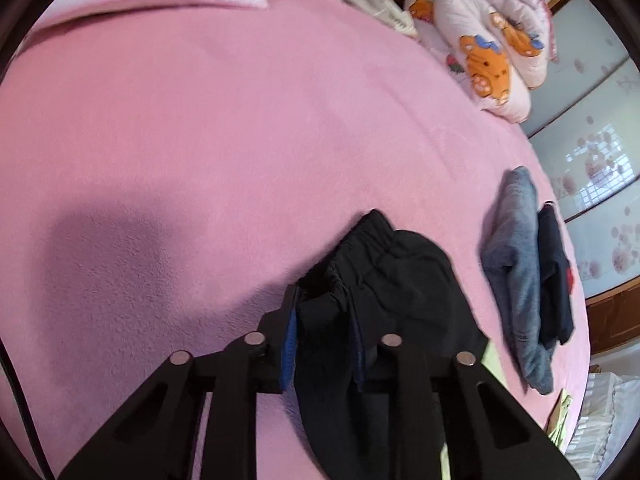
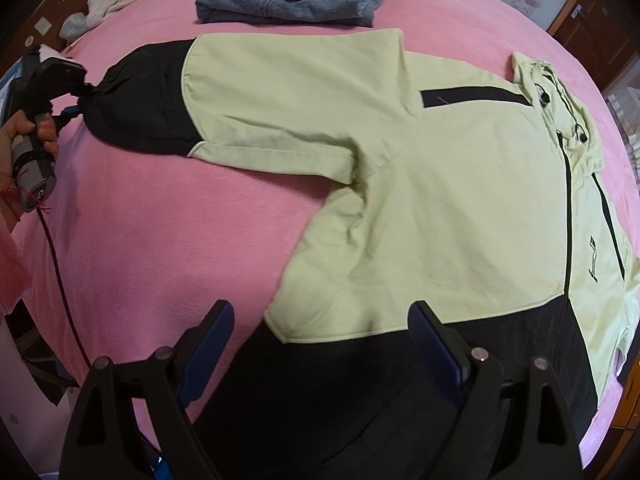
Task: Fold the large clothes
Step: 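Reach the left tool to the black sleeve cuff and grasp it, then lift the black cuff with the left tool and carry it across the jacket body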
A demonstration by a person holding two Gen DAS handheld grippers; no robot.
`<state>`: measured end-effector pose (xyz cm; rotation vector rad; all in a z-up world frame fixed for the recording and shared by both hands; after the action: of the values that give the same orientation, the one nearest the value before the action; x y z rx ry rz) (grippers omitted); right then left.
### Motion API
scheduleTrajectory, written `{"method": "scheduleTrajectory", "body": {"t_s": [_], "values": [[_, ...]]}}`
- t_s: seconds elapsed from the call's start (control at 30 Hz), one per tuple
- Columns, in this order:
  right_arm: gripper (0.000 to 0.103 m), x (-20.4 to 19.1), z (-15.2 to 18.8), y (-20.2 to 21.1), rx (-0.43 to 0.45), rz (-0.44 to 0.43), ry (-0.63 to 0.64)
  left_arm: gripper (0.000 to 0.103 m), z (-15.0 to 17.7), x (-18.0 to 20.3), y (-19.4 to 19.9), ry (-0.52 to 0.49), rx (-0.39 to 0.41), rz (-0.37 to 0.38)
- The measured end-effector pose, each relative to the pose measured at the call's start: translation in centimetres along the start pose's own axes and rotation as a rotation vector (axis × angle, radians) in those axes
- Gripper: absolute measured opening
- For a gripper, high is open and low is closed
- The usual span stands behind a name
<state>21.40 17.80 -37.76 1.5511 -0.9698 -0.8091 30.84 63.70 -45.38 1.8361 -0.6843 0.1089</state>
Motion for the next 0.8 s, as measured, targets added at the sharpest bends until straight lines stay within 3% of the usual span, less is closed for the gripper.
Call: {"method": "scheduleTrajectory", "body": {"t_s": [0.13, 0.27, 0.4, 0.6, 0.8], "values": [[0.089, 1.5, 0.2, 0.2, 0.012, -0.009, -0.013, 0.016, 0.5, 1.4, 4.9, -0.059, 0.075, 0.025], [0.089, 3.7, 0.2, 1.0, 0.035, -0.032, -0.039, 0.015, 1.9, 6.3, 10.1, -0.138, 0.14, 0.119], [0.089, 6.4, 0.5, 2.4, 0.075, -0.038, -0.057, 0.015, 4.9, 12.7, 14.7, -0.285, 0.191, 0.16], [0.089, 11.3, 1.8, 4.7, 0.124, -0.053, -0.099, 0.015, 12.3, 22.7, 21.1, -0.465, 0.227, 0.281], [0.089, 18.3, 3.9, 6.3, 0.161, -0.049, -0.197, 0.015, 22.6, 31.0, 24.4, -0.586, 0.159, 0.42]]}}
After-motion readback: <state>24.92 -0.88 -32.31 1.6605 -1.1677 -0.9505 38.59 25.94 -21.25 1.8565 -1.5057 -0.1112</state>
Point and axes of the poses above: each gripper's, at about its wrist camera, not at the fingertips, and y roughly against the way its jaws point, x to its right, z to its underside, the point moved 10 cm from there along -y, roughly the way its jaws point, and after that the axes turned 2 degrees about -z, right-handed, at the moved point
